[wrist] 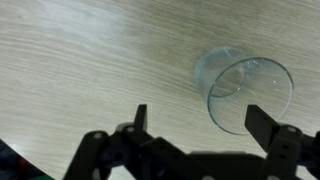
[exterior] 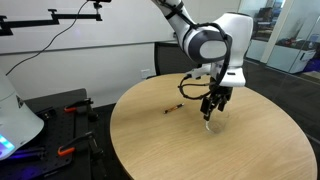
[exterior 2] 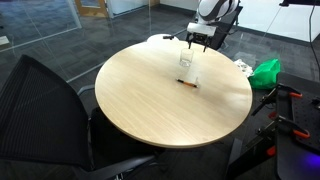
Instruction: Move the glass cup forward
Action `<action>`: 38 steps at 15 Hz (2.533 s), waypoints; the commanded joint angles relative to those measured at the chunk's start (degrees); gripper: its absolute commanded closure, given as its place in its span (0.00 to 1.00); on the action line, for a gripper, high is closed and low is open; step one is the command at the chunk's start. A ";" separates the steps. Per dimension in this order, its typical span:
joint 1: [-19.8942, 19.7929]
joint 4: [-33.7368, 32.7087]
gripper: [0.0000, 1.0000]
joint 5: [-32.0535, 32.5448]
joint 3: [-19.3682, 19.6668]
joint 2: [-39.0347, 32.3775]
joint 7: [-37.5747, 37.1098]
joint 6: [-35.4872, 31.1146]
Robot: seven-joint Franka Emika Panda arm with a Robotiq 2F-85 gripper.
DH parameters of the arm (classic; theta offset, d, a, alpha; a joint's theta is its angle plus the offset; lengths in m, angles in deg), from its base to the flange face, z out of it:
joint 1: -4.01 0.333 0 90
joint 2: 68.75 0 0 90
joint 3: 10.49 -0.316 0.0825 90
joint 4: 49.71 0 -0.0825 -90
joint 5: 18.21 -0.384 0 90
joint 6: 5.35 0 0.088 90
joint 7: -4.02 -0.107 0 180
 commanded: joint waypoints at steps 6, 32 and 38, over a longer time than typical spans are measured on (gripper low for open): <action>0.10 -4.37 0.00 -1.26 0.06 -3.79 0.98 1.68; 1.84 -4.21 1.00 -3.66 -0.47 -6.42 -0.39 -2.47; 2.73 -3.91 0.99 -2.97 0.75 -6.61 -2.04 -2.70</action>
